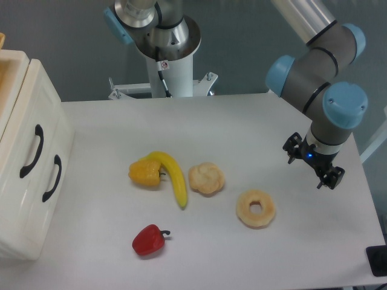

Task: Slide the top white drawer open
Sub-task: 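Move the gripper across the table toward the cream drawer cabinet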

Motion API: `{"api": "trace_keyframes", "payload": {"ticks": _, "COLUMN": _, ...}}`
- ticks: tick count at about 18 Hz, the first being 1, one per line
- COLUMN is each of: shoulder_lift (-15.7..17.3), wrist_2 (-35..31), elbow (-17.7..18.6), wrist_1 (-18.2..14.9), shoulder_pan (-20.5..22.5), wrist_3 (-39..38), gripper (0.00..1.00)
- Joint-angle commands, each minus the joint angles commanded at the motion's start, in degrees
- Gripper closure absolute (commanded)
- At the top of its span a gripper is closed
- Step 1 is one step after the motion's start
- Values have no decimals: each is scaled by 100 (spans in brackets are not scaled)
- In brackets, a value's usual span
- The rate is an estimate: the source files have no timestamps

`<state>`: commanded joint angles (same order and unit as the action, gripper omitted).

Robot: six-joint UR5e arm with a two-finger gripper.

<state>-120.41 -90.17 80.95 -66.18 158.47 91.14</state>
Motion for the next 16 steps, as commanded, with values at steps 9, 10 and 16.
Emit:
{"api": "trace_keyframes", "payload": {"ticks": 9, "shoulder_lift": 114, "wrist_2": 62, "elbow": 412, "wrist_1": 122, "shoulder_pan": -53, "wrist_3": -9, "gripper": 0}}
{"api": "trace_keyframes", "payload": {"ticks": 10, "shoulder_lift": 158, "wrist_2": 61, "elbow": 483, "wrist_1": 236, "shoulder_pan": -27, "wrist_3": -9, "gripper": 0}}
{"api": "trace_keyframes", "payload": {"ticks": 16, "shoulder_lift": 369, "wrist_2": 61, "elbow": 782, "wrist_1": 448, "shoulder_pan": -87, "wrist_3": -586, "gripper": 0}}
